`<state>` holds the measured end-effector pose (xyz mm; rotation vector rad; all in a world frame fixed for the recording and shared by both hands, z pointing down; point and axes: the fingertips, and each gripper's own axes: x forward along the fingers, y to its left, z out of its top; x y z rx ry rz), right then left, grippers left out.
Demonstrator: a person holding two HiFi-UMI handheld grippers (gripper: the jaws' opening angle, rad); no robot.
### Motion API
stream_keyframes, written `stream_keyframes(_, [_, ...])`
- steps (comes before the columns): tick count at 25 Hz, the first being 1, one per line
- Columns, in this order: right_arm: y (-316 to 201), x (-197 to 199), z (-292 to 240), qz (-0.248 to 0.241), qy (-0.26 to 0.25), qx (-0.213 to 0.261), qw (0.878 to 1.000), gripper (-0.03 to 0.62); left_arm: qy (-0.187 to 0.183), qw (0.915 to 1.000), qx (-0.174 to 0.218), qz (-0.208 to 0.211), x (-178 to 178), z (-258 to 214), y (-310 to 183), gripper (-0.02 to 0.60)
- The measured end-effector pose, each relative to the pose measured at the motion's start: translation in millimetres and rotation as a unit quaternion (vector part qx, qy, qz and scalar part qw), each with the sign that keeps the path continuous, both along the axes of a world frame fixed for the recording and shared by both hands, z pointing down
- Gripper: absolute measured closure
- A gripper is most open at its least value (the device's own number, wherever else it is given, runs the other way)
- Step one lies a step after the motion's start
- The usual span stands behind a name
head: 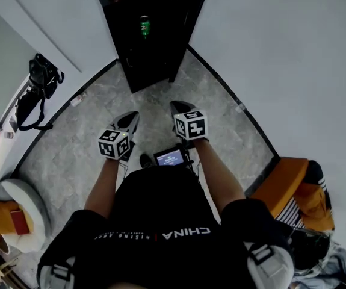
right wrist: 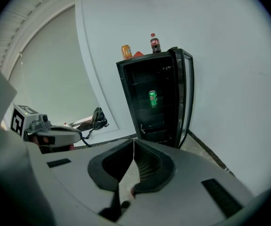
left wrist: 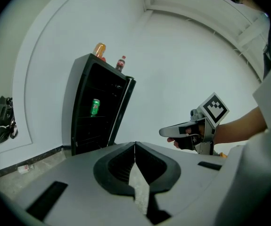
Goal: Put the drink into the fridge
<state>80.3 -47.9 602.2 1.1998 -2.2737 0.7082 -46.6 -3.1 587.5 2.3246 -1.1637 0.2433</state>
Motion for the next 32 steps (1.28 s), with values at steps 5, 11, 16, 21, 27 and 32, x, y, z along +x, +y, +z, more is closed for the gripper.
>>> stream_keyframes(5, [0, 7, -12, -0.017, 0.006, 0.009, 1.000, 0.579, 0.000, 0.9999, -0.003, -0.016, 4, -6, -2, 0.569])
stream_keyframes(11, [-6, 39, -18, -0.039, 0.018, 0.017, 0.999, 0.579, -0.031, 0.9993, -0.014, -0.012, 24, -2, -4, 0.569])
stream_keyframes(16, [-28, 40, -25, -0.048, 0.000, 0.023, 0.999, 0.579, -0.044, 0.9990, 0.004, -0.011, 34, -14, -19, 0.569])
stream_keyframes(21, [-43, 27, -32, -0.065, -0.014, 0.027, 0.997, 0.579, -0.060, 0.9980, 0.021, -0.007, 43, -27, -31, 0.569])
stream_keyframes(27, [-56, 16, -37, -0.078, -0.015, 0.033, 0.996, 0.579, -0.059, 0.9979, 0.027, -0.010, 47, -30, -40, 0.569])
stream_keyframes(32, [-58, 15, -33, -0.082, -0.014, 0.029, 0.996, 0.579, -0.063, 0.9976, 0.022, -0.014, 44, -24, -41, 0.569])
